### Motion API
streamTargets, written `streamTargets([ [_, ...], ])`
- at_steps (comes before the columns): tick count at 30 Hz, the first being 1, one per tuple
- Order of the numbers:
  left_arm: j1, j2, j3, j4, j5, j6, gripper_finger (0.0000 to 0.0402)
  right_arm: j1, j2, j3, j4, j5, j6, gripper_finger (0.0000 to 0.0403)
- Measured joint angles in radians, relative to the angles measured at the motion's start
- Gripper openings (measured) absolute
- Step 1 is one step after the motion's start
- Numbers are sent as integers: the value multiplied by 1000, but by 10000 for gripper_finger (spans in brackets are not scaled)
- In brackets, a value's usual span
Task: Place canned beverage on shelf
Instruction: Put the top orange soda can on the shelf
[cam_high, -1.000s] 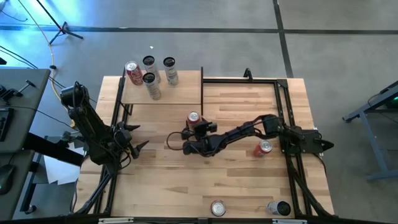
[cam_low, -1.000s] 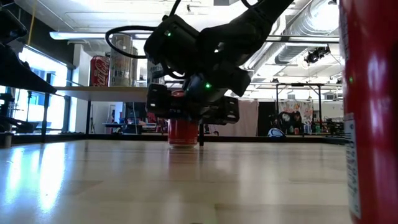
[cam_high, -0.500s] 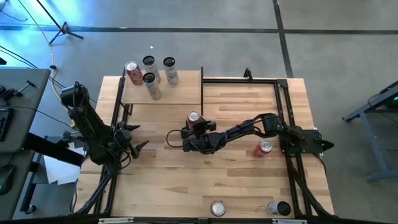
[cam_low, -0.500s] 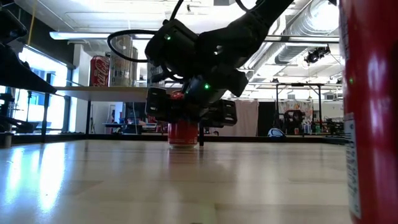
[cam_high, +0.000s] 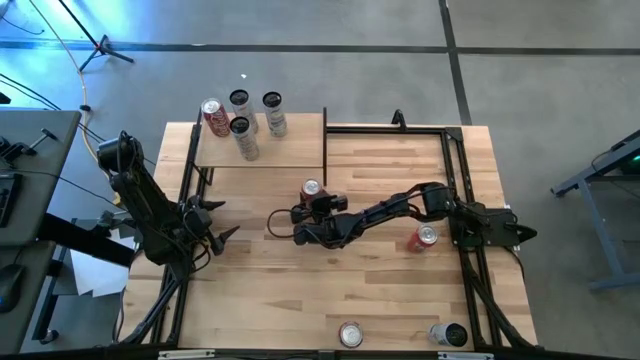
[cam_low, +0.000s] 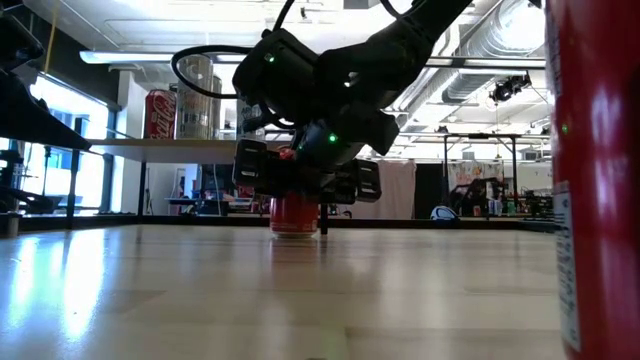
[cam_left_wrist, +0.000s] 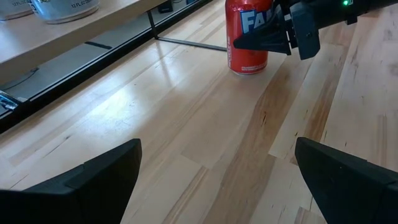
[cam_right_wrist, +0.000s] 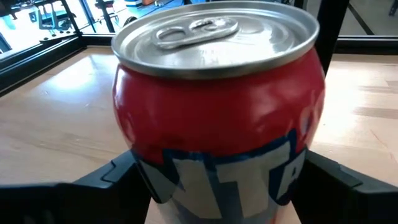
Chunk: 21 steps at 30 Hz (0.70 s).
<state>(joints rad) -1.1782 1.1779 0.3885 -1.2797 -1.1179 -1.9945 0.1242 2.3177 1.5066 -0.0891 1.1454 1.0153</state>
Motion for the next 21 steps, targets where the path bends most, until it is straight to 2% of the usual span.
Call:
streamTargets([
  [14, 0, 0, 0, 0, 0, 0, 400, 51, 3, 8, 55, 14, -56, 284],
  [18, 0, 0, 0, 0, 0, 0, 400, 68, 3, 56, 33, 29, -103, 284],
  [21, 0, 0, 0, 0, 0, 0, 400, 79, 3, 131, -58, 32, -128, 284],
])
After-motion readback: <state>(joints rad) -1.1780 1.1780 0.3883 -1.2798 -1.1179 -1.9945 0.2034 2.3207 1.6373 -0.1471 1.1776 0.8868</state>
